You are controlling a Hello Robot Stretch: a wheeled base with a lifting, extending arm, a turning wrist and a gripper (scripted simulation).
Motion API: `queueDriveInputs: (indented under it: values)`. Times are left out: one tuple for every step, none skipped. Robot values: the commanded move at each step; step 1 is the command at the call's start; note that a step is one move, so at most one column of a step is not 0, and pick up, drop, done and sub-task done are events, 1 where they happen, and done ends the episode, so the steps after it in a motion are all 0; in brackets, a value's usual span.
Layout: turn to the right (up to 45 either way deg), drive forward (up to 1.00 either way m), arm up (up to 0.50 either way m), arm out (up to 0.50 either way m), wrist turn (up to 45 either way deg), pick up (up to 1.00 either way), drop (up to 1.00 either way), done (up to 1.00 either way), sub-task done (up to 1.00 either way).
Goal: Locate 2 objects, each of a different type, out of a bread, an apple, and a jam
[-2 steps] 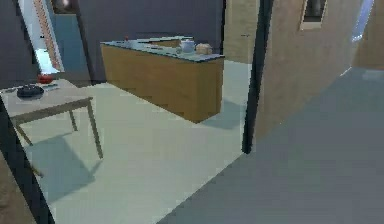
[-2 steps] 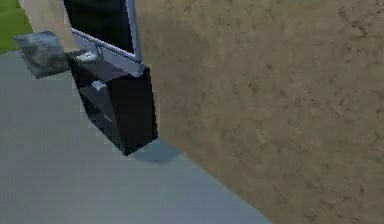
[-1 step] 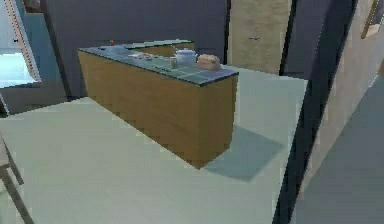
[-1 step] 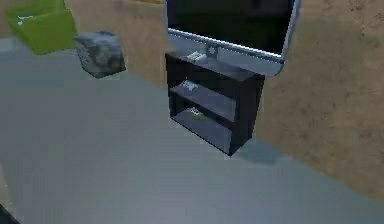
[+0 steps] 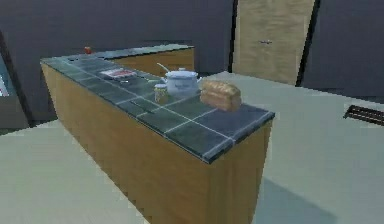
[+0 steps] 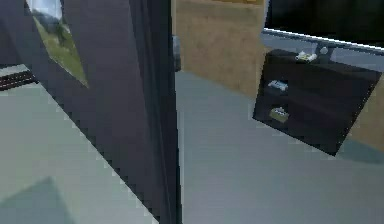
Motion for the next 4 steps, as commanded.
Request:
queueDriveInputs:
  values:
    - [9.0, 0.0, 0.0, 0.0, 0.0, 0.0, 0.0, 0.0, 0.0]
    - [0.0, 0.25, 0.0, 0.0, 0.0, 0.0, 0.0, 0.0, 0.0]
    - [0.0, 0.0, 0.0, 0.0, 0.0, 0.0, 0.0, 0.0, 1.0]
    - [-45.0, 0.0, 0.0, 0.0, 0.0, 0.0, 0.0, 0.0, 0.0]
